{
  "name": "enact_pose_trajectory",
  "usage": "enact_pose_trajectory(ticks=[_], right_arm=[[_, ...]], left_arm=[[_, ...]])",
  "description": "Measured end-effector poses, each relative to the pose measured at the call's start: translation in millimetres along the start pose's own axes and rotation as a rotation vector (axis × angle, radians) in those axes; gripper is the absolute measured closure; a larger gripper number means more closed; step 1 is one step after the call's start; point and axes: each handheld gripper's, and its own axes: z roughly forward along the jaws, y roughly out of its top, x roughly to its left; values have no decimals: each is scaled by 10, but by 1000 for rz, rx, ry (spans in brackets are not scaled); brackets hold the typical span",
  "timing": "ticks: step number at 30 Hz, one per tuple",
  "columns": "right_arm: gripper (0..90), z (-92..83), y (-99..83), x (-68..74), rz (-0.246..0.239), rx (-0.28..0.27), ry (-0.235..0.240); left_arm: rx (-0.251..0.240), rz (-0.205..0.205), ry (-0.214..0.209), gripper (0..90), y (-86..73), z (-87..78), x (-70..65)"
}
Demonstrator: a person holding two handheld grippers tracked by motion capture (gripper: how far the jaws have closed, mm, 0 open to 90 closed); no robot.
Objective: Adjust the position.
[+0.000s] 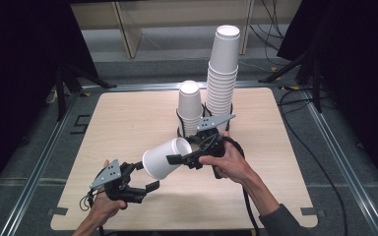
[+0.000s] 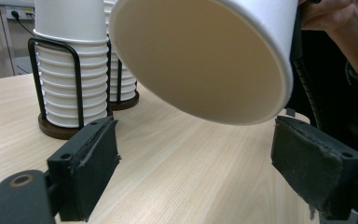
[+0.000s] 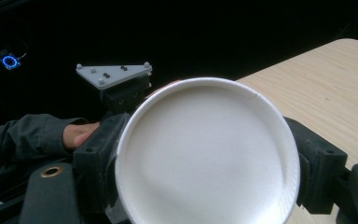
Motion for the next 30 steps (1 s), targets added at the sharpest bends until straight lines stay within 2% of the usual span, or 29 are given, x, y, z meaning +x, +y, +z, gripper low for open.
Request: enact_pose_trajectory(ticks=[2,3,4,5,7,8,9,10,11,12,15,17,19,22,23,25,26,27,28,29,30], right_arm=[[248,6,0,14,14,7,6],[249,14,-3,7,-5,5,6],[249,22,-5,9,-3,4,14],[249,27,-7,19,15,10,25],[249,36,-10,14,-6,12,17],[249,42,-13,24,15,17,32],[249,48,-14,21,3,17,25],[249,60,-17,15,-8,12,26],[249,65,-19,13,-10,13,25],[249,72,-23,17,10,16,41],[249,81,-29,7,10,20,39],[249,108,-41,2,1,27,44],[250,139,-53,10,20,34,61],[250,172,-55,12,13,43,66],[250,181,-58,16,22,46,73],[250,202,-63,5,15,48,78],[250,210,-68,9,29,53,80],[249,222,-72,-3,16,49,79],[250,229,-78,2,32,58,84],[250,236,-82,-4,28,57,86],[250,251,-91,-11,20,54,83]], left_arm=[[-3,7,9,138,4,0,-5],[-6,11,11,133,6,4,-8],[-2,20,18,128,8,3,-10],[0,23,23,118,8,4,-13],[4,35,48,63,9,14,-24],[-2,37,58,25,7,22,-27],[-19,41,54,0,3,35,-22],[-16,51,55,0,4,32,-19],[9,62,73,0,13,13,-32],[1,71,77,0,14,18,-41],[-8,91,77,10,24,28,-67],[-31,106,55,44,20,46,-65],[-27,109,56,47,17,49,-80],[-26,123,67,37,18,54,-90],[-2,126,86,22,25,42,-96],[-4,126,87,0,25,43,-94],[-5,130,87,2,26,40,-94],[-10,131,85,1,25,42,-97],[-35,154,75,1,23,53,-87],[-11,164,88,3,31,32,-97],[-11,168,83,5,32,30,-98]])
